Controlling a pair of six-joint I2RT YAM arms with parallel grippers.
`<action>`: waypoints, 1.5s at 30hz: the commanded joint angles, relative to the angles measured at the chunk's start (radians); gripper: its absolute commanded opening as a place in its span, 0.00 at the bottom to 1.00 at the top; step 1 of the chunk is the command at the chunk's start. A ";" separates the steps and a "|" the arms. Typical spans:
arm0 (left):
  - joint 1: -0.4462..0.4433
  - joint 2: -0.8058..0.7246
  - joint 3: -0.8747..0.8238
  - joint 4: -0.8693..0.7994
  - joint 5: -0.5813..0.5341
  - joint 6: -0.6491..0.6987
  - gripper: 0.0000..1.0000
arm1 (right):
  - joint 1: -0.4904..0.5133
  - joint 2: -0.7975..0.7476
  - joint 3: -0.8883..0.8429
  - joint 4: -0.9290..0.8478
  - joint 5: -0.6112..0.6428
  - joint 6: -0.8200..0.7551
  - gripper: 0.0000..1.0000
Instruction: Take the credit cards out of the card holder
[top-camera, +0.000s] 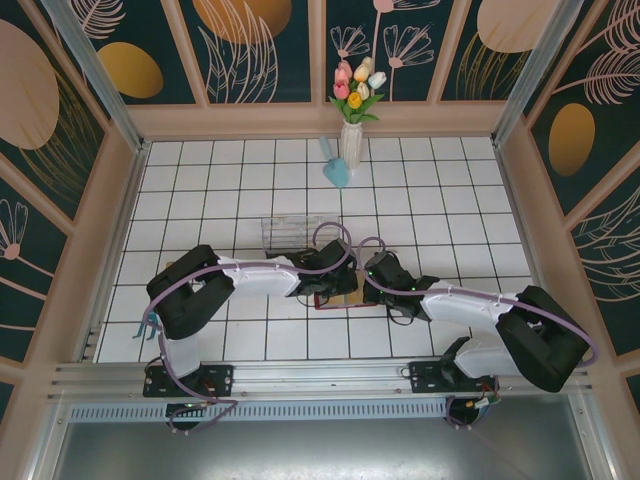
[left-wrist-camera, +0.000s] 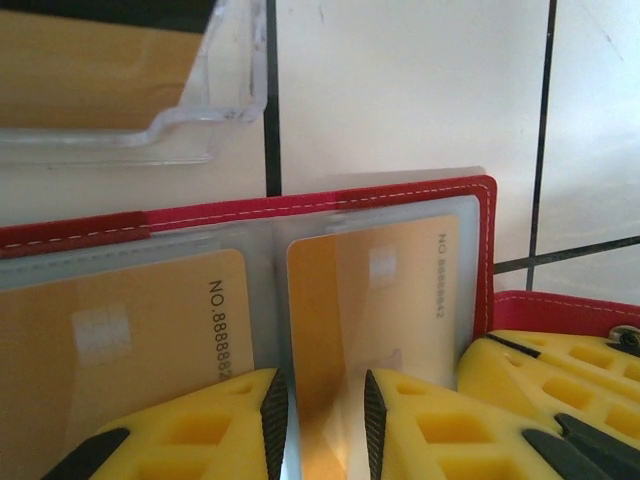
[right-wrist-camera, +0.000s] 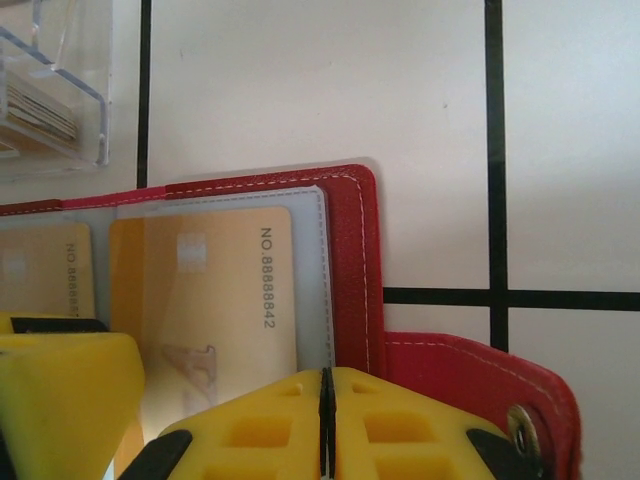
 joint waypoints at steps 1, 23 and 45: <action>0.003 0.052 0.000 -0.134 -0.050 0.017 0.32 | 0.007 -0.002 -0.022 -0.008 -0.014 0.019 0.11; 0.003 -0.021 -0.124 0.124 0.075 -0.026 0.15 | 0.009 0.018 -0.033 0.008 -0.015 0.031 0.11; 0.017 -0.124 -0.207 0.145 0.070 -0.050 0.00 | 0.007 0.061 -0.032 -0.015 0.006 0.061 0.11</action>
